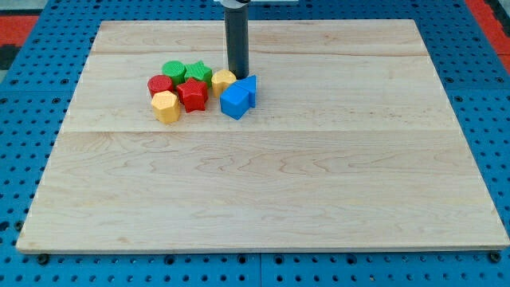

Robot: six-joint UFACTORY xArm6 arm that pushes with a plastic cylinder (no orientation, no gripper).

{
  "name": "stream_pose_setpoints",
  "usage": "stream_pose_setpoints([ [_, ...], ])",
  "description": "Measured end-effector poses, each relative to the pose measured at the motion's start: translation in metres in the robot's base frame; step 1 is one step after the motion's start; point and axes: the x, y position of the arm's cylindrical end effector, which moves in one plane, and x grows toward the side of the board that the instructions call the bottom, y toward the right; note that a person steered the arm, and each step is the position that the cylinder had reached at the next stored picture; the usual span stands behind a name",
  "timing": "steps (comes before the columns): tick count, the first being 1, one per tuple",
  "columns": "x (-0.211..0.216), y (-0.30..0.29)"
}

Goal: Push the blue blocks and the yellow heart into a group of blocks

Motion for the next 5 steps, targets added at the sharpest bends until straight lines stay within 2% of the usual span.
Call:
stream_pose_setpoints([
  [1,0.013,0.075],
  [2,0.031,0.075],
  [3,0.035,0.039],
  [5,0.014,0.023],
])
